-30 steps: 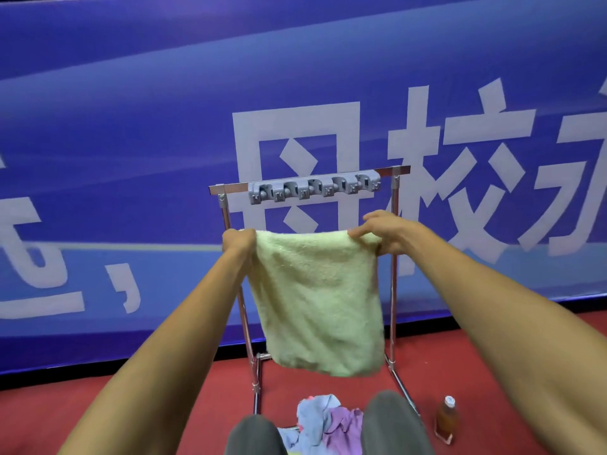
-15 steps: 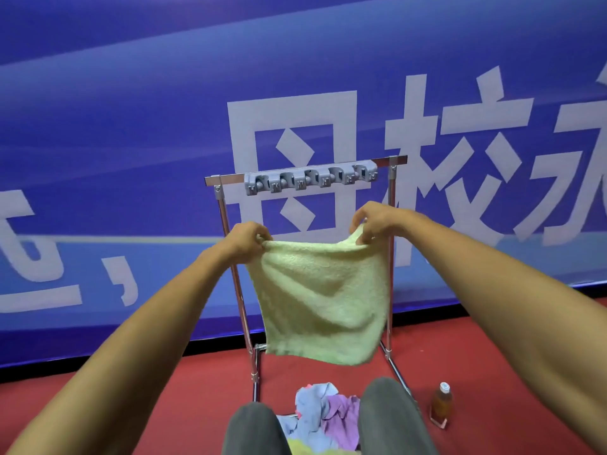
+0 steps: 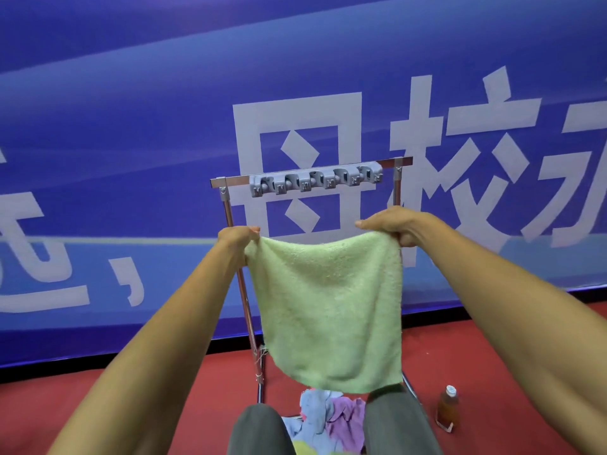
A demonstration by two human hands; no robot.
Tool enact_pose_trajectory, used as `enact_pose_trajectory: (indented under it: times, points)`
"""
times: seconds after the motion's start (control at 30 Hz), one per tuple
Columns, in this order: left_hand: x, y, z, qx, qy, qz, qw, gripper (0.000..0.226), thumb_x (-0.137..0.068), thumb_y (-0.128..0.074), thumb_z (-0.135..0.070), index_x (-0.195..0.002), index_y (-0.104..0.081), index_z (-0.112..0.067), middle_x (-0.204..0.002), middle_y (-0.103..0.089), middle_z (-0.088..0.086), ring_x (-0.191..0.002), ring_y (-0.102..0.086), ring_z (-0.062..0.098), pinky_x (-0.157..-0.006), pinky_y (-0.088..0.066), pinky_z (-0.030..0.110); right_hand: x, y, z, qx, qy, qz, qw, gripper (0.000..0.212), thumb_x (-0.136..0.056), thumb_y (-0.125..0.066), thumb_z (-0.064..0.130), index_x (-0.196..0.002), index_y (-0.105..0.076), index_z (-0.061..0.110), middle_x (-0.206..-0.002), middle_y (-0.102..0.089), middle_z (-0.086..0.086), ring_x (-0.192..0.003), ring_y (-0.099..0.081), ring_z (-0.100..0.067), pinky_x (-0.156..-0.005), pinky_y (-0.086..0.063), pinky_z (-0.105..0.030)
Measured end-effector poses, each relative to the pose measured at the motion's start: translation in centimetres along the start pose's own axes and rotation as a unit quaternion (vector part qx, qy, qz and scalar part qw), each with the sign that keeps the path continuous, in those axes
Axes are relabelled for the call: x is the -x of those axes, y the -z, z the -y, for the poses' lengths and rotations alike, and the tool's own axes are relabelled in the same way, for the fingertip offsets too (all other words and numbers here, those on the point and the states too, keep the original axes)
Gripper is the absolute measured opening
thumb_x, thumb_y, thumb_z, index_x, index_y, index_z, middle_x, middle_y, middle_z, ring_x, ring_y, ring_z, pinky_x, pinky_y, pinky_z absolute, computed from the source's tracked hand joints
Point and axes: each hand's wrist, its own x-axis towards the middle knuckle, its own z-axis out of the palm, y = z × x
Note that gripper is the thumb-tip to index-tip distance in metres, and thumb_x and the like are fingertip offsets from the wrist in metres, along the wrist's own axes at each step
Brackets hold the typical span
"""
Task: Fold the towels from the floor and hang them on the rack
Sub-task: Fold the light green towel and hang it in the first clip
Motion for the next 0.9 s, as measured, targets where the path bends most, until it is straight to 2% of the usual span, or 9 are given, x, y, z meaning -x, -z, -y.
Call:
enact_pose_trajectory:
  times: [0.13, 0.23, 0.3, 0.37, 0.47, 0.57, 0.63, 0.73, 0.9]
  points:
    - [-0.4, 0.7, 0.0, -0.038, -0.088, 0.030, 0.995, 0.042, -0.083, -0.058, 0.014, -0.093, -0.079, -0.021, -0.125, -0.063, 0.015, -0.110, -0.061, 0.032, -0.082, -0.055, 0.041, -0.6, 0.3, -0.5, -0.018, 0.047, 0.000, 0.999, 0.036, -0.078, -0.084, 0.008, -0.112, -0.074, 0.008, -0.124, -0.069, -0.009, -0.117, -0.062, -0.024, -0.104, -0.051, -0.042]
    - [-0.5, 0.7, 0.3, -0.196, -0.171, 0.096, 0.961, 0.039, -0.079, -0.058, 0.016, -0.105, -0.075, -0.008, -0.110, -0.066, 0.017, -0.097, -0.062, 0.027, -0.074, -0.054, 0.034, -0.3, 0.0, -0.5, 0.088, 0.071, -0.004, 0.994, 0.036, -0.075, -0.086, 0.007, -0.109, -0.075, 0.008, -0.121, -0.064, -0.002, -0.122, -0.049, -0.019, -0.114, -0.036, -0.040]
    - [-0.6, 0.5, 0.5, -0.371, -0.227, 0.093, 0.896, 0.034, -0.076, -0.059, 0.007, -0.100, -0.074, -0.013, -0.102, -0.066, 0.012, -0.096, -0.061, 0.027, -0.077, -0.055, 0.036, -0.2, -0.6, -0.3, 0.168, 0.095, -0.007, 0.981, 0.040, -0.074, -0.087, 0.007, -0.111, -0.073, 0.006, -0.115, -0.062, -0.004, -0.117, -0.052, -0.020, -0.106, -0.040, -0.036]
    - [-0.5, 0.2, 0.8, -0.556, -0.265, 0.068, 0.785, 0.030, -0.081, -0.057, -0.002, -0.101, -0.071, -0.019, -0.102, -0.056, 0.010, -0.105, -0.050, 0.031, -0.079, -0.046, 0.038, -0.4, -1.3, -0.2, 0.291, 0.116, -0.025, 0.949, 0.047, -0.069, -0.092, 0.015, -0.112, -0.073, 0.009, -0.116, -0.063, -0.006, -0.113, -0.059, -0.024, -0.100, -0.048, -0.036]
    - [-0.5, 0.0, 1.6, -0.667, -0.316, -0.001, 0.674, 0.009, -0.089, -0.052, -0.001, -0.087, -0.059, -0.006, -0.085, -0.034, 0.008, -0.096, -0.039, 0.032, -0.071, -0.033, 0.037, -0.3, -2.6, 0.0, 0.530, 0.109, -0.059, 0.839, 0.046, -0.069, -0.091, 0.022, -0.107, -0.066, 0.014, -0.121, -0.046, -0.011, -0.101, -0.055, -0.029, -0.091, -0.053, -0.041]
    - [-0.5, 0.3, 2.3, -0.649, -0.334, -0.078, 0.680, 0.015, -0.086, -0.058, 0.005, -0.076, -0.050, -0.003, -0.092, -0.037, 0.011, -0.088, -0.033, 0.030, -0.060, -0.034, 0.036, 0.3, -3.3, 0.0, 0.628, 0.142, -0.104, 0.758, 0.018, -0.086, -0.066, 0.001, -0.084, -0.051, 0.010, -0.116, -0.040, -0.015, -0.084, -0.049, -0.026, -0.079, -0.051, -0.040]
    - [-0.6, 0.7, 2.1, -0.641, -0.330, -0.107, 0.685, 0.012, -0.089, -0.062, -0.001, -0.079, -0.055, -0.003, -0.102, -0.045, 0.014, -0.092, -0.039, 0.033, -0.061, -0.037, 0.037, 0.5, -2.9, 0.2, 0.642, 0.157, -0.116, 0.742, 0.026, -0.088, -0.050, -0.009, -0.073, -0.040, 0.010, -0.107, -0.043, -0.015, -0.067, -0.044, -0.023, -0.067, -0.047, -0.037]
    - [-0.7, 1.5, 1.6, -0.650, -0.328, -0.120, 0.675, 0.006, -0.091, -0.064, -0.010, -0.089, -0.062, -0.004, -0.108, -0.050, 0.014, -0.097, -0.047, 0.036, -0.067, -0.039, 0.040, 0.4, -2.1, 0.2, 0.652, 0.172, -0.139, 0.725, 0.031, -0.088, -0.050, -0.010, -0.070, -0.036, 0.012, -0.091, -0.048, -0.013, -0.069, -0.049, -0.026, -0.066, -0.045, -0.037]
    - [-0.3, 1.9, 0.5, -0.664, -0.351, -0.130, 0.647, 0.026, -0.083, -0.063, -0.005, -0.066, -0.045, -0.009, -0.072, -0.050, 0.007, -0.074, -0.046, 0.030, -0.066, -0.036, 0.037, -0.3, -2.0, -0.8, 0.660, 0.186, -0.176, 0.706, 0.018, -0.089, -0.054, -0.009, -0.088, -0.047, 0.009, -0.077, -0.040, -0.007, -0.079, -0.052, -0.028, -0.069, -0.045, -0.035]
